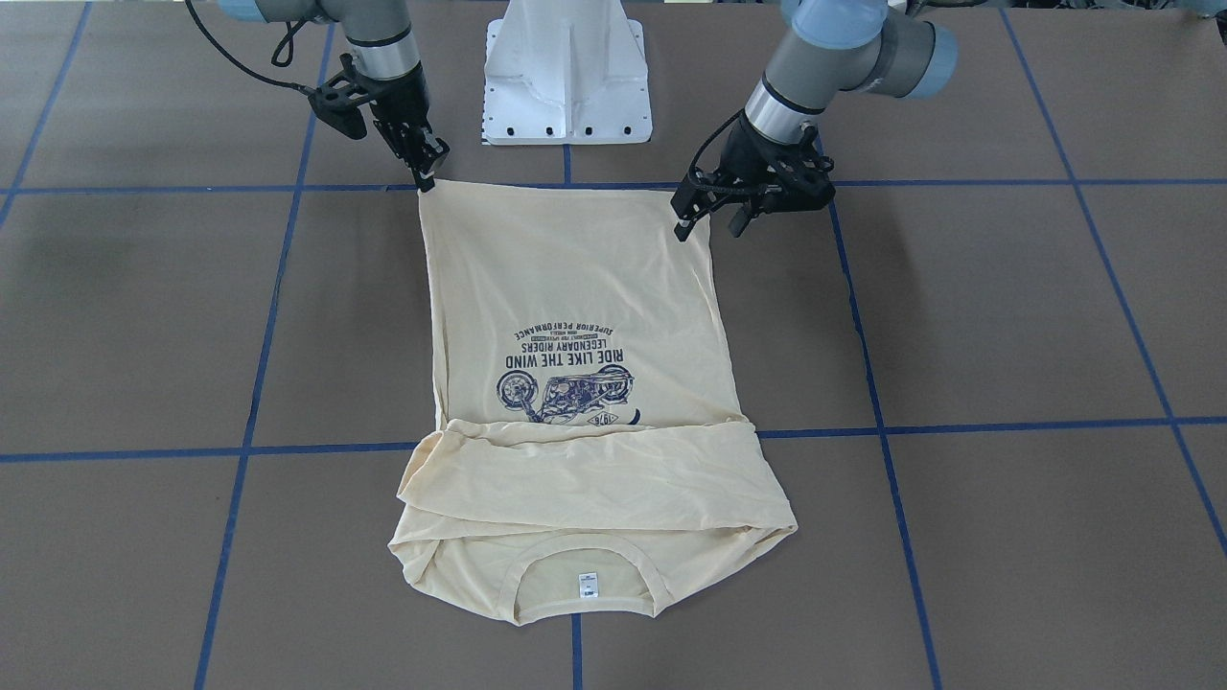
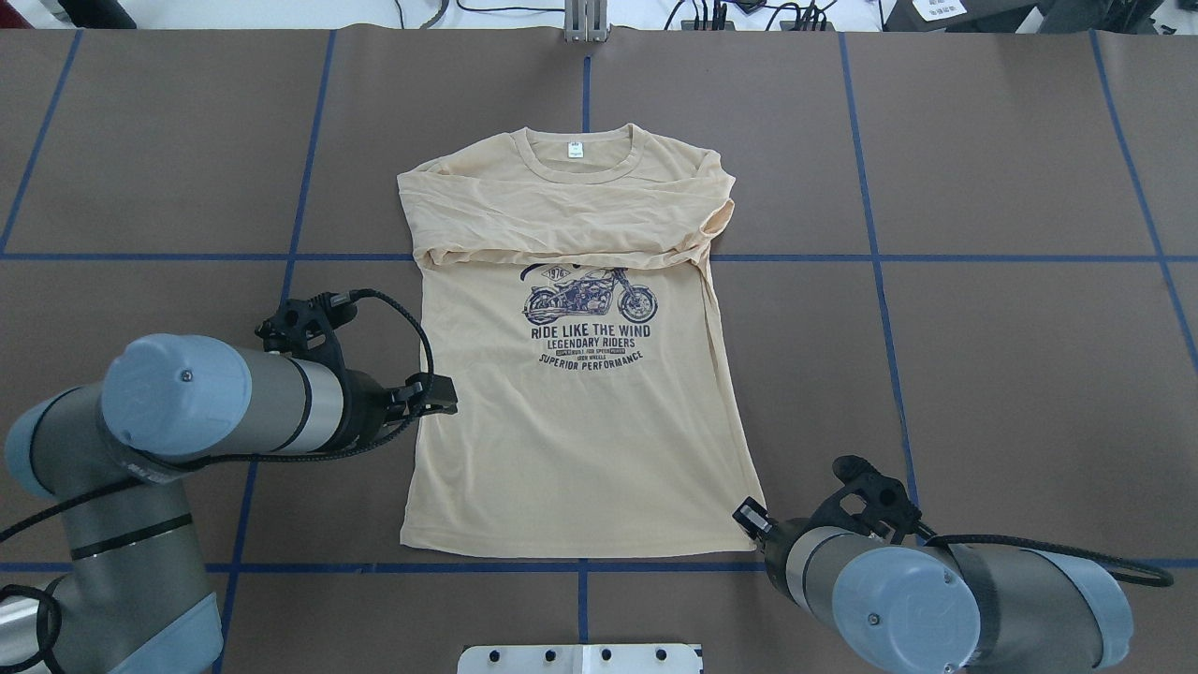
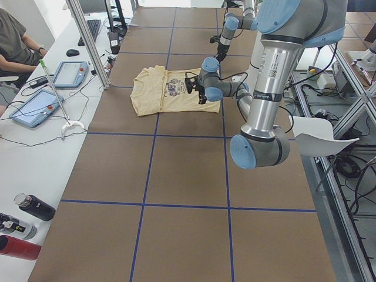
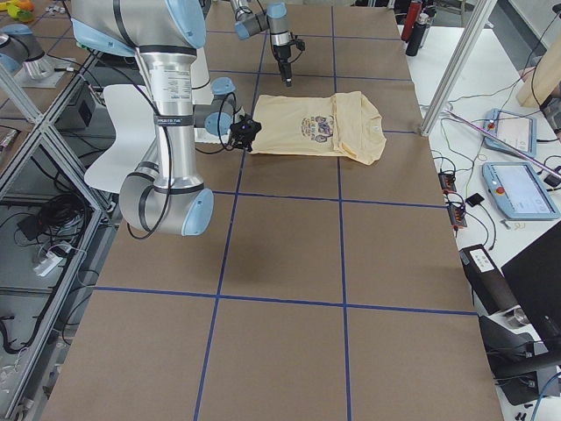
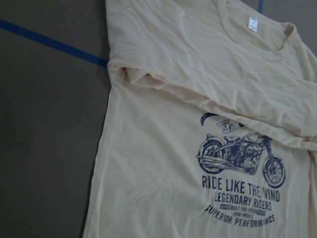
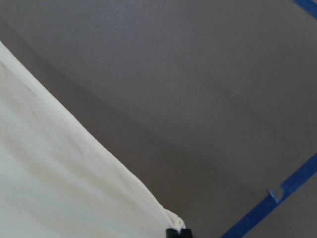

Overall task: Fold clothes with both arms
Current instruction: 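Move the left gripper to the other hem corner and grasp both hem corners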

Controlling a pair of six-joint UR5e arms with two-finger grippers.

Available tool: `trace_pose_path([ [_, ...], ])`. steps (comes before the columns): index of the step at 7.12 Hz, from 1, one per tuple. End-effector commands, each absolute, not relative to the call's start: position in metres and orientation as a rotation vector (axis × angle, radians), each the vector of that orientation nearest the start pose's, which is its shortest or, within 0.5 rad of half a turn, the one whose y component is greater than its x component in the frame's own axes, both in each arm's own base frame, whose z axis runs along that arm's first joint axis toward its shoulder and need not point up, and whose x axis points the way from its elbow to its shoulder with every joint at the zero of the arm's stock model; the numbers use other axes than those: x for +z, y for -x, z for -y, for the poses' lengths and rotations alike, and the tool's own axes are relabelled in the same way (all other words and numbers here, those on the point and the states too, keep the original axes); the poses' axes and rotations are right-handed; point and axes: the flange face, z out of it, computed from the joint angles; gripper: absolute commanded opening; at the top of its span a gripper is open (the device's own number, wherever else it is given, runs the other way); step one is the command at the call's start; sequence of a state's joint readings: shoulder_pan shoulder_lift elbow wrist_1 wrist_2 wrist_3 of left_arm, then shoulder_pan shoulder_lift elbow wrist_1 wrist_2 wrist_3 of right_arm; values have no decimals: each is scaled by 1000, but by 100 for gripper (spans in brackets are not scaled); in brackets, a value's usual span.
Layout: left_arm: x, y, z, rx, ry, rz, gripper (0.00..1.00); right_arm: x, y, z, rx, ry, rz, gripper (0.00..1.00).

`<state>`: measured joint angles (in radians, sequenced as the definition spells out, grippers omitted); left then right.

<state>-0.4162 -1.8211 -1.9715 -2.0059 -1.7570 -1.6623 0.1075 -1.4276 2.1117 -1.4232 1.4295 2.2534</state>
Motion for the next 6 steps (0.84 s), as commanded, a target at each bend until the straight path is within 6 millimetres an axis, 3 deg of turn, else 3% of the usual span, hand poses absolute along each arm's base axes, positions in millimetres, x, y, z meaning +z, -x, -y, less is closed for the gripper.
trace_pose_path([
  [1, 301, -464, 304, -325, 34, -1068, 99, 328, 486, 201, 800, 111, 858, 0],
  [2, 307, -467, 299, -324, 38, -1055, 98, 328, 486, 201, 800, 112, 859, 0],
  [3, 323, -476, 278, -293, 53, -1025, 92, 326, 486, 201, 800, 113, 862, 0],
  [4, 326, -482, 270, -309, 78, -1018, 86, 324, 486, 201, 800, 114, 867, 0],
  [5, 330, -494, 250, -323, 127, -1005, 79, 323, 485, 200, 800, 115, 868, 0],
  [6, 333, -499, 243, -314, 136, -998, 77, 322, 484, 200, 800, 115, 871, 0],
])
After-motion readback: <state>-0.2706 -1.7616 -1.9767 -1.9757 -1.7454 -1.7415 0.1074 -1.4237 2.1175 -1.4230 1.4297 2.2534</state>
